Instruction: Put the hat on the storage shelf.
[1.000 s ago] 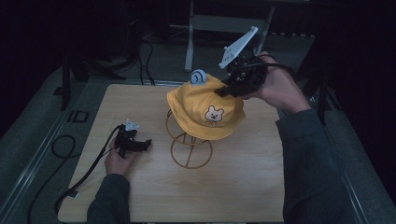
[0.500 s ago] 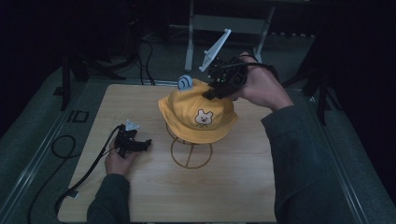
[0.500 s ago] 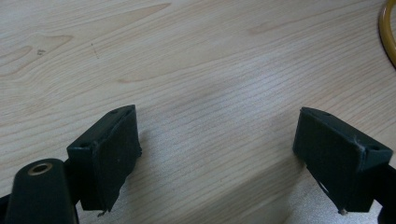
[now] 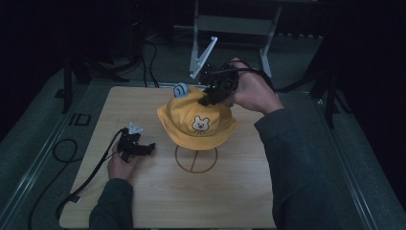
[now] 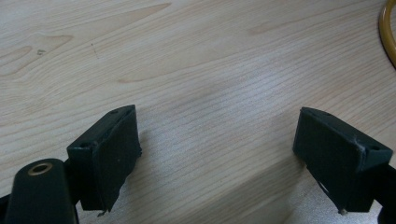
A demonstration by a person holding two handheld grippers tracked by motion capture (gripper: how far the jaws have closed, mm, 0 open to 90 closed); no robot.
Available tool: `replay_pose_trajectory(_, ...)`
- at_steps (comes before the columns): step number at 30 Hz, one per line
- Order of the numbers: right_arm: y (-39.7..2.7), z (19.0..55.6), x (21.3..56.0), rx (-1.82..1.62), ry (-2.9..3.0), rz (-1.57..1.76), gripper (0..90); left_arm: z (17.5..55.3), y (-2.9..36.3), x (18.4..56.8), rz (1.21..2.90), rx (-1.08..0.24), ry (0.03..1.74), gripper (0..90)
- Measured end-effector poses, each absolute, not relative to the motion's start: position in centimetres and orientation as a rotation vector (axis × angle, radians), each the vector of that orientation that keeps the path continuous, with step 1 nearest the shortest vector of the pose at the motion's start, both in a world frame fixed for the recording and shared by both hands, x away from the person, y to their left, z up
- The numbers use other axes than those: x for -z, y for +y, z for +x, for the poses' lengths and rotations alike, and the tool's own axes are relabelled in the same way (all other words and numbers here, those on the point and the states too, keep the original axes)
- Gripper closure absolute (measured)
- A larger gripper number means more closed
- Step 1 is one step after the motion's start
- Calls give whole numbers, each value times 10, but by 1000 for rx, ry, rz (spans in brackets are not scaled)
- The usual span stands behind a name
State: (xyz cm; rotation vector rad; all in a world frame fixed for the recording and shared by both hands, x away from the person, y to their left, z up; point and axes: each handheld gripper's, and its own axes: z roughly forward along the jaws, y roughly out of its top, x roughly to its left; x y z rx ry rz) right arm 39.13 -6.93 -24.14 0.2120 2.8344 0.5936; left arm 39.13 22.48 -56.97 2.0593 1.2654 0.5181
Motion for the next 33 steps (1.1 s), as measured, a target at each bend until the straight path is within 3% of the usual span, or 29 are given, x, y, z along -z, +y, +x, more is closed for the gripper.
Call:
replay_pose_trajectory(13, -47, 396, 254, -594, 2835, 206, 720, 391, 225, 570, 2056, -522, 1265, 143)
replay_pose_trajectory(27, -63, 395, 250, -660, 2790, 264, 554, 391, 225, 570, 2056, -523, 1265, 143)
replay_pose_trajectory(33, -66, 384, 248, -655, 2766, 246, 432, 391, 225, 570, 2056, -523, 1265, 143)
